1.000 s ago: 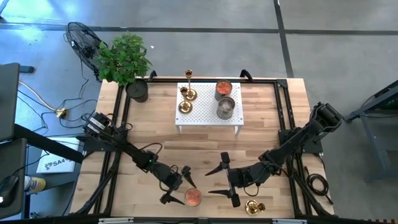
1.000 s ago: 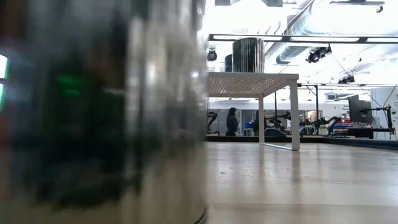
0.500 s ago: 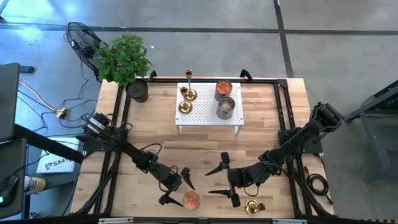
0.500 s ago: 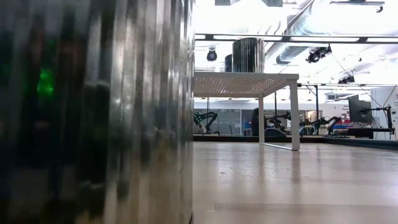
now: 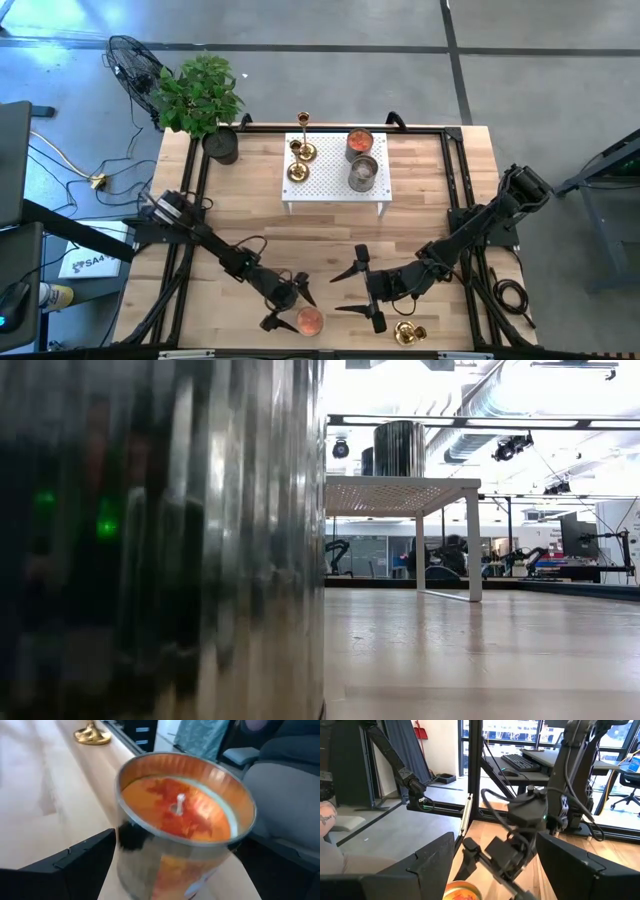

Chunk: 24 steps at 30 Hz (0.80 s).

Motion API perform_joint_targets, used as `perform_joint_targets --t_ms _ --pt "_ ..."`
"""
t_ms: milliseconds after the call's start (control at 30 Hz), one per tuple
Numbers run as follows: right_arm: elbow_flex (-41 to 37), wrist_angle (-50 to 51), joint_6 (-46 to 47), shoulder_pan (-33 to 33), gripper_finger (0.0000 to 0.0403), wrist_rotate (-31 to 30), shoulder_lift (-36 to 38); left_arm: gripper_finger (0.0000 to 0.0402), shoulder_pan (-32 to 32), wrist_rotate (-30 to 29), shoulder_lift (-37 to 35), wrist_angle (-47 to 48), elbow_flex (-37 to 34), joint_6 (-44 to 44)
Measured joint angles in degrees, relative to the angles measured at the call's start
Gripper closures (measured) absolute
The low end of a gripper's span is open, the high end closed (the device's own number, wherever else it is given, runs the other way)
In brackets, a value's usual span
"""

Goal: Pick & Place candle stick holders
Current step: Put the orange candle on the shelf

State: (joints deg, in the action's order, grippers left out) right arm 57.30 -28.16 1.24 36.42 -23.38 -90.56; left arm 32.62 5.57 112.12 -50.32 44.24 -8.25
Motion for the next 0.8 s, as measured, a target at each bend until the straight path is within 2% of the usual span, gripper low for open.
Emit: perform_joint_targets --t_ms 400,800 --pt "0.00 0.00 0.22 0.00 0.0128 0.00 0.00 0.0002 -0.04 3.72 0.41 1.22 2.63 0.00" --pt "0.00 0.01 0.24 -0.02 0.0128 0.00 0.00 0.0002 -0.02 4.03 1.14 0.85 3.80 0.03"
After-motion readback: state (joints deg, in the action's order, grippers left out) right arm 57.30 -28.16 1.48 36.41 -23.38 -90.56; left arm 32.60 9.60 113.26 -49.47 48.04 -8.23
